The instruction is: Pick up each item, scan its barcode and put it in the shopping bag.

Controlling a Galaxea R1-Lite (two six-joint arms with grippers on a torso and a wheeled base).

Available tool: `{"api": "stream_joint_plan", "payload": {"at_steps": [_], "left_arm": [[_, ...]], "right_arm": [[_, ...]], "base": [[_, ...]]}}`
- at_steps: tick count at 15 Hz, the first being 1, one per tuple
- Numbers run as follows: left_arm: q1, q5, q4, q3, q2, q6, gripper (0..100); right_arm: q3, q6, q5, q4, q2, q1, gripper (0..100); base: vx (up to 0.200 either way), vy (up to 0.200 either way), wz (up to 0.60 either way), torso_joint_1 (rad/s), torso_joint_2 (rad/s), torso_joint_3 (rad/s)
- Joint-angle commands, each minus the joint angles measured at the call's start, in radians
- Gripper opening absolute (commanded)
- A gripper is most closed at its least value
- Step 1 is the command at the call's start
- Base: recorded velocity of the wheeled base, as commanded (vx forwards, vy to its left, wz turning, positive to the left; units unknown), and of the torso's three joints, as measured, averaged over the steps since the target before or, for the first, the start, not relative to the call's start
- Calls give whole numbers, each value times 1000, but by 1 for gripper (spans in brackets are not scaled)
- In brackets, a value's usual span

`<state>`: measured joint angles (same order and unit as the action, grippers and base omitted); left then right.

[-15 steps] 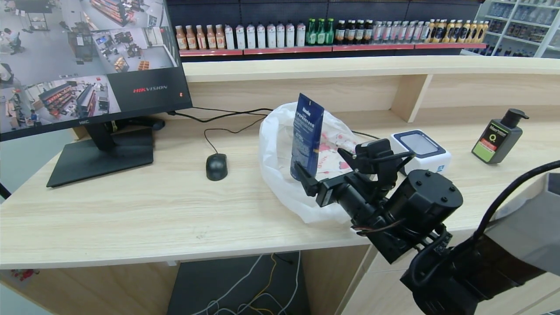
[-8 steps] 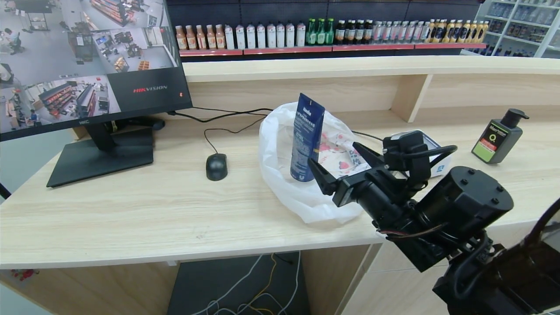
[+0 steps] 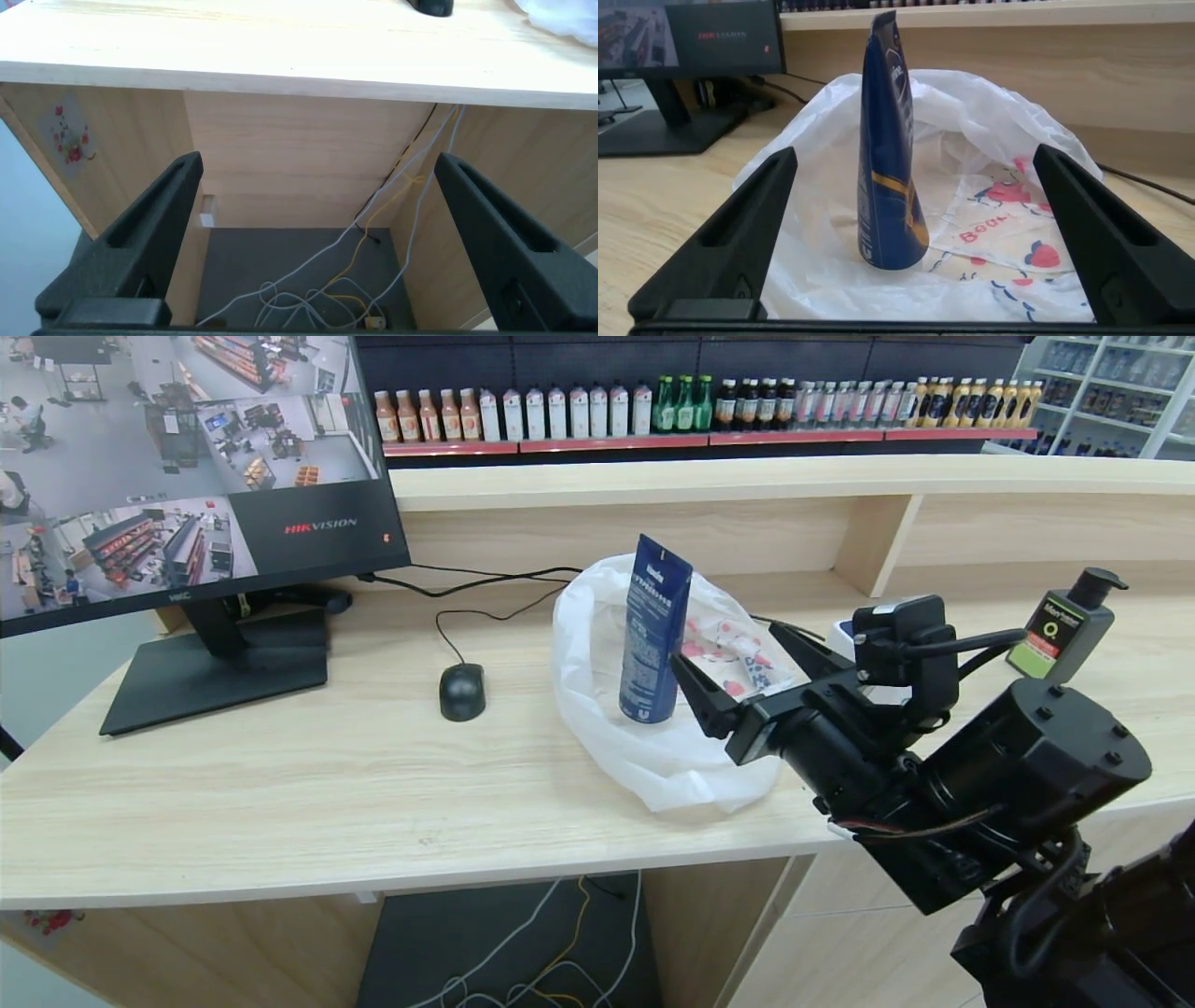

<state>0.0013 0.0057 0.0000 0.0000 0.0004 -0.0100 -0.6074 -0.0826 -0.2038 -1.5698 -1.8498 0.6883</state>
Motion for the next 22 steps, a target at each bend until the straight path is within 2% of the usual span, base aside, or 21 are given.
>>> {"api": "stream_joint_plan", "payload": {"at_steps": [1,12,22], "left_arm": [[0,0,0,0,0,-1,100],[0,0,0,0,0,-2,100],[0,0,0,0,0,-5,100]], "right_arm": [[0,0,0,-1,1,0,100],[2,1,0,-1,4,-3,100],[11,20,0,-1,12,-7,100]], "base": [[0,0,0,0,0,0],[-18,0,0,0,1,0],[0,-200,0,4,5,3]]}}
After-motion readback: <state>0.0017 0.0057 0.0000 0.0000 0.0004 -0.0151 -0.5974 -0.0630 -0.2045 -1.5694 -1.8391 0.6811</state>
